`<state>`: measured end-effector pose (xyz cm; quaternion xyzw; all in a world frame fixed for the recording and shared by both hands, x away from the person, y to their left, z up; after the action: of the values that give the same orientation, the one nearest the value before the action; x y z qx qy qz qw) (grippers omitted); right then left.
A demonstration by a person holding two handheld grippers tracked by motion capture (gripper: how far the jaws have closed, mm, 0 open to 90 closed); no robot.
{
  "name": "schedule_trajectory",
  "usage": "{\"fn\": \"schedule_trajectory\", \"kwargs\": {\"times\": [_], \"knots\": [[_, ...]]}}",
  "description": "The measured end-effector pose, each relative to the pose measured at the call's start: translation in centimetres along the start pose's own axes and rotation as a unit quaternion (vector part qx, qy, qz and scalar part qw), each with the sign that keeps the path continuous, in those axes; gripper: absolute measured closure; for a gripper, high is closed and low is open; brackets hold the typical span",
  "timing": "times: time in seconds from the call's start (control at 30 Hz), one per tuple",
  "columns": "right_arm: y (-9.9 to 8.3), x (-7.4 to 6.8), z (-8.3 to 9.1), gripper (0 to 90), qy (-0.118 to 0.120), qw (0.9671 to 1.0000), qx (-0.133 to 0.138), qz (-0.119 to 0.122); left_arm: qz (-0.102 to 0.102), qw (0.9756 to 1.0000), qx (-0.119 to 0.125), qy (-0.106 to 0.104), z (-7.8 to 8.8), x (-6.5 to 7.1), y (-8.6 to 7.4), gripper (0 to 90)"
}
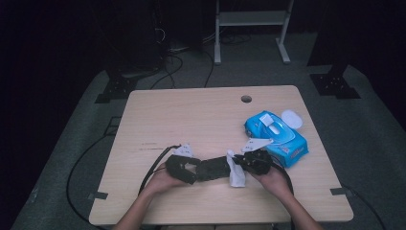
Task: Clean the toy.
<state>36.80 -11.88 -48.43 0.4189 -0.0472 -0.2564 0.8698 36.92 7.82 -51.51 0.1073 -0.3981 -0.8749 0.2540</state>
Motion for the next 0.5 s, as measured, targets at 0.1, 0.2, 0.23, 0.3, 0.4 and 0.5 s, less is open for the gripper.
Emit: {"fn": "schedule_trajectory", "kwargs": {"times": [0.1, 0.2, 0.23, 0.3, 0.4, 0.5], "knots": [[-0.7, -0.4, 0.6, 84.1, -0.003, 1.0, -0.004, 0.002, 0.002, 1.0, 0.003, -0.004, 0.5, -0.1, 0.1, 22.1], [-1.0, -0.5, 0.3, 84.0, -0.002, 0.9999, -0.014, 0.004, -0.019, 0.9998, 0.005, -0.003, 0.7, 0.3, 0.1, 17.9], [-1.1, -0.4, 0.2, 84.0, -0.002, 0.9999, -0.016, 0.004, -0.027, 0.9996, 0.002, 0.002, 0.6, 0.5, 0.1, 17.1], [-0.9, -0.3, 0.0, 84.1, -0.002, 0.9999, -0.013, 0.0, -0.041, 0.9991, -0.005, 0.009, 0.2, 0.6, -0.1, 15.6], [-0.3, -0.8, -0.3, 84.0, 0.003, 1.0, -0.007, 0.004, -0.058, 0.9978, -0.009, 0.03, -0.3, 0.5, -0.2, 18.9], [0.8, -1.5, -1.4, 84.1, 0.014, 0.9998, -0.003, 0.011, -0.057, 0.998, -0.002, 0.029, -0.2, 0.4, -0.1, 24.2]]}}
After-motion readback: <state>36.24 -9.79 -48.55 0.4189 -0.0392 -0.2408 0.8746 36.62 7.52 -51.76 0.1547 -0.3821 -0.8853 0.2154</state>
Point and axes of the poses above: each handheld gripper's, and its own axes: z roughly backward along the jaws, y roughly out of its top, x roughly to its right, the point moved 7 cm from there along -z, roughly forward along the jaws, and after that the axes turned 13 degrees about y, right-handed, at the moved point
